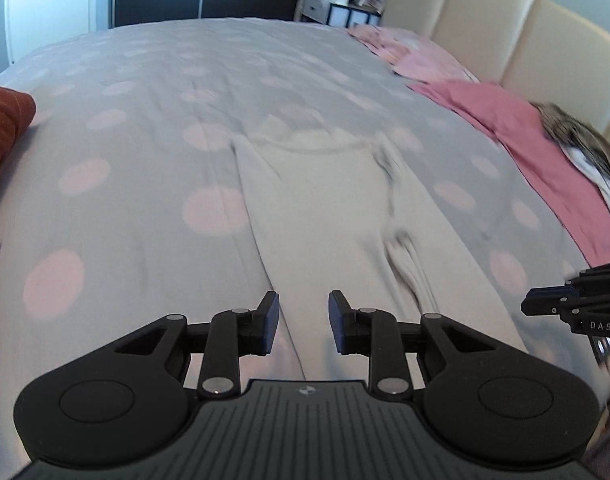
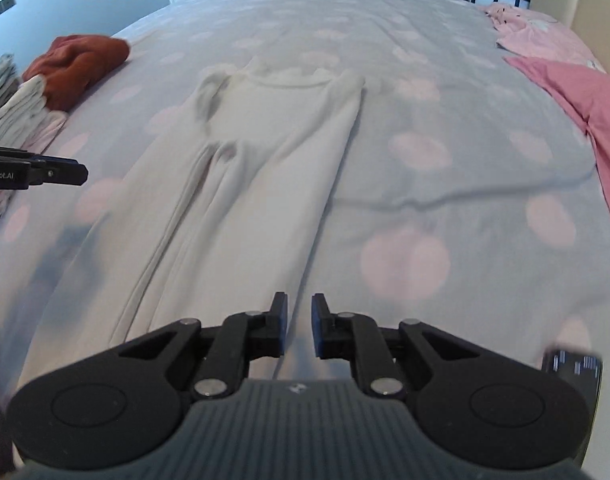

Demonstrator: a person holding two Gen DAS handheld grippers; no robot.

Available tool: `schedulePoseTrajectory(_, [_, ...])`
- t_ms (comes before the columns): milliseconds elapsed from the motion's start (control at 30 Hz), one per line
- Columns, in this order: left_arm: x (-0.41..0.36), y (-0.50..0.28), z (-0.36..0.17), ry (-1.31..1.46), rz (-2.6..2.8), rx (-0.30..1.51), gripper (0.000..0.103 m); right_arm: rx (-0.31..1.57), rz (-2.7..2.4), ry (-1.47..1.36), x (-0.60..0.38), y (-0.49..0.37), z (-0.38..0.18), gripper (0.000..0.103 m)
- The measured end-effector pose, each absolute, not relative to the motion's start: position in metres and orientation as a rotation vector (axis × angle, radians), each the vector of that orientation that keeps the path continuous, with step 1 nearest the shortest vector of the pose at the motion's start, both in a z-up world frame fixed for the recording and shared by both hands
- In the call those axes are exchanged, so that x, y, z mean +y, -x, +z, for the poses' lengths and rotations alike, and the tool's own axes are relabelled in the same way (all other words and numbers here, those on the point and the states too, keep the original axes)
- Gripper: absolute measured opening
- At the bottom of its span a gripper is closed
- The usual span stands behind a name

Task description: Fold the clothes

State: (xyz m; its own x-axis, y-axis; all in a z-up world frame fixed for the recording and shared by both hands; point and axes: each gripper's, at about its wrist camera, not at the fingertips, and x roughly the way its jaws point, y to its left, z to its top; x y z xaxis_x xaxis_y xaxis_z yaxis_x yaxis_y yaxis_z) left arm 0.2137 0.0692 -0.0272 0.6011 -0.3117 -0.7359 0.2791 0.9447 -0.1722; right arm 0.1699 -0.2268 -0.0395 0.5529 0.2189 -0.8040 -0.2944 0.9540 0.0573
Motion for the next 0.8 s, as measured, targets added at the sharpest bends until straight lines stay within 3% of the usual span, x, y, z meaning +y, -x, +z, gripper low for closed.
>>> schedulePoseTrajectory(67, [0.068, -0.243, -0.031, 0.060, -0.323, 0.853, 0.033, 0.909, 0.301, 0.085, -0.220, -0.203, -0.037, 0.016])
schedulePoseTrajectory(100, [0.068, -0.257, -0.032, 0.064, -0.318, 0.846, 0.043, 0.893, 0.301, 0.079, -0.217, -0.220, -0.035, 0.017])
schedulePoseTrajectory(200, [0.059, -0.299, -0.041, 0.038, -0.297, 0.825, 0.045, 0.846, 0.289, 0.055, -0.207, -0.271, -0.032, 0.030])
schedulePoseTrajectory(267, [0.053, -0.324, -0.048, 0.018, -0.276, 0.819, 0.045, 0.816, 0.266, 0.054, -0.200, -0.305, -0.033, 0.032])
schedulePoseTrajectory(333, [0.049, -0.346, -0.058, 0.007, -0.262, 0.822, 0.044, 0.794, 0.236, 0.054, -0.194, -0.336, -0.036, 0.032])
schedulePoseTrajectory(400, [0.046, -0.362, -0.068, -0.020, -0.248, 0.825, 0.032, 0.783, 0.215, 0.055, -0.187, -0.365, -0.043, 0.032])
schedulePoseTrajectory(467, [0.043, -0.373, -0.078, -0.048, -0.235, 0.823, 0.030, 0.781, 0.187, 0.088, -0.181, -0.386, -0.053, 0.030])
schedulePoseTrajectory(533, [0.042, -0.383, -0.086, -0.059, -0.237, 0.819, 0.026, 0.788, 0.144, 0.130, -0.179, -0.400, -0.065, 0.021])
schedulePoseTrajectory(567, [0.041, -0.387, -0.090, -0.064, -0.240, 0.816, 0.024, 0.791, 0.133, 0.140, -0.179, -0.405, -0.071, 0.011])
schedulePoseTrajectory(800, [0.033, -0.405, -0.106, -0.119, -0.249, 0.785, 0.019, 0.791, 0.151, 0.192, -0.179, -0.423, -0.099, 0.009])
